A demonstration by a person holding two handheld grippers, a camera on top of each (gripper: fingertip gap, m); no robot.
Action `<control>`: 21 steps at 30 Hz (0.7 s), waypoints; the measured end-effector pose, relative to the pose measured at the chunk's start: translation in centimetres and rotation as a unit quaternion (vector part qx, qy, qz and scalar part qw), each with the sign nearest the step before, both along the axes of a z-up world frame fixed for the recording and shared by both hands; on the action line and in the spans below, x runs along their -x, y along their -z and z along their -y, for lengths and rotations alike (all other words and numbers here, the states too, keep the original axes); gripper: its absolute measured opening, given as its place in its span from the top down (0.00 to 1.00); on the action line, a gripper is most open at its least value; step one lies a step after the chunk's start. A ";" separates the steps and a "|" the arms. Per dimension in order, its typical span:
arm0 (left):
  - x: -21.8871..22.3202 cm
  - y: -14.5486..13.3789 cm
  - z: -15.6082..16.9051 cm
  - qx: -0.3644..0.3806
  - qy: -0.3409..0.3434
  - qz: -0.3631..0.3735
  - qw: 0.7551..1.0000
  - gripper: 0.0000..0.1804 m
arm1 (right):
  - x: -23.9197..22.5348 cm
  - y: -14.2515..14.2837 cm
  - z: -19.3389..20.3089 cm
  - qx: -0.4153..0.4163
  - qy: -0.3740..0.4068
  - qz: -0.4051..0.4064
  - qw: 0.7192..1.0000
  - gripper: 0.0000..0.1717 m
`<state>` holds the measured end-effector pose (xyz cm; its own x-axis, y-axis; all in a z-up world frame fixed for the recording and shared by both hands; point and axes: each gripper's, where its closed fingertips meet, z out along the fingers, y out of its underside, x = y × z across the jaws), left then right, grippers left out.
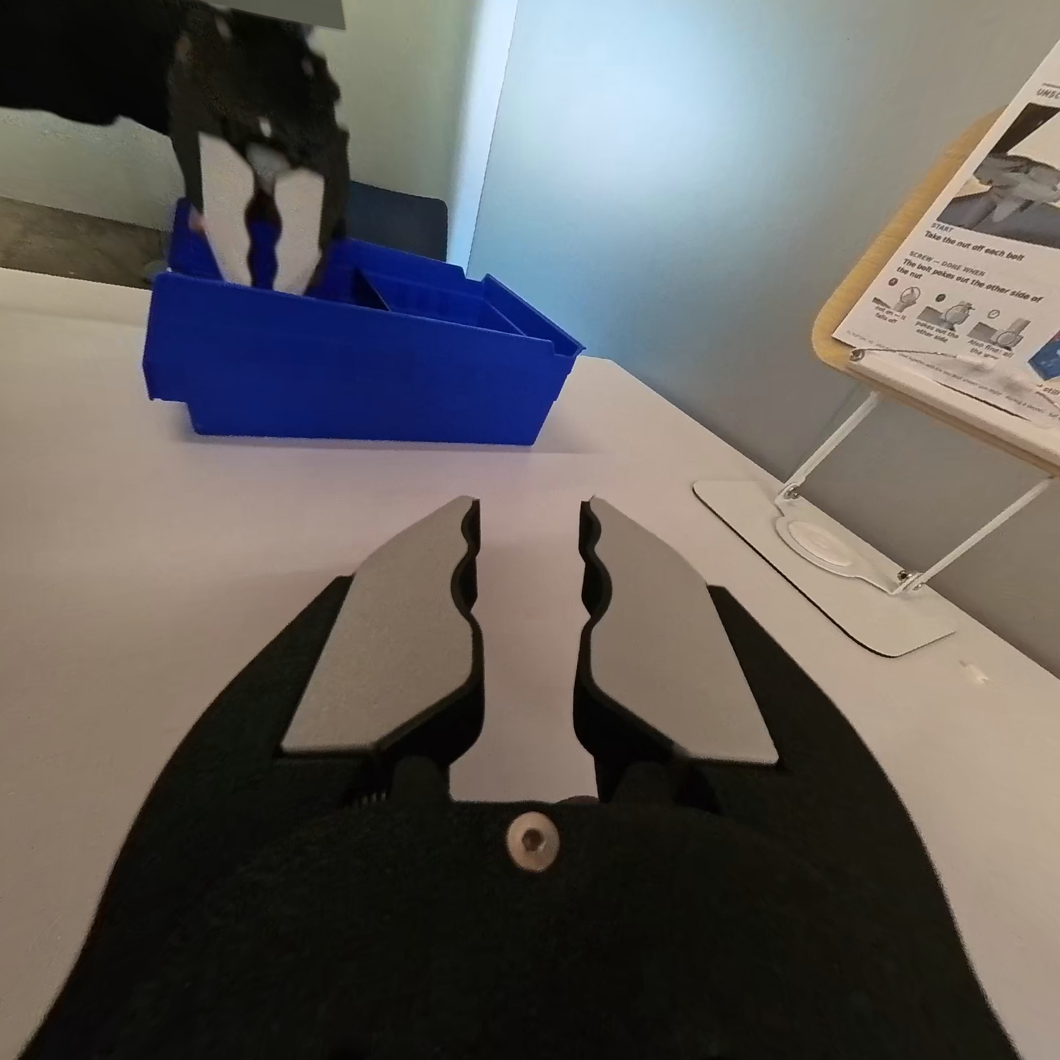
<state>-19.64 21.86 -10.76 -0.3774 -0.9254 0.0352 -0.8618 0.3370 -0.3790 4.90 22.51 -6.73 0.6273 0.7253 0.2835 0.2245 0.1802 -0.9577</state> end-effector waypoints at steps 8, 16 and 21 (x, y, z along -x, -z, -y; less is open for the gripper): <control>-13.9 -7.7 5.1 -0.048 -0.153 0.219 0.963 0.96 | -0.5 0.3 -0.9 0.060 0.008 -0.064 0.996 0.77; -23.2 1.6 7.2 0.011 -0.279 0.188 0.942 0.96 | -2.1 0.3 -1.9 0.113 0.021 -0.130 0.985 0.72; -23.3 5.2 6.5 0.018 -0.300 0.124 0.946 0.96 | -2.0 0.7 -2.0 0.128 0.018 -0.127 0.983 0.72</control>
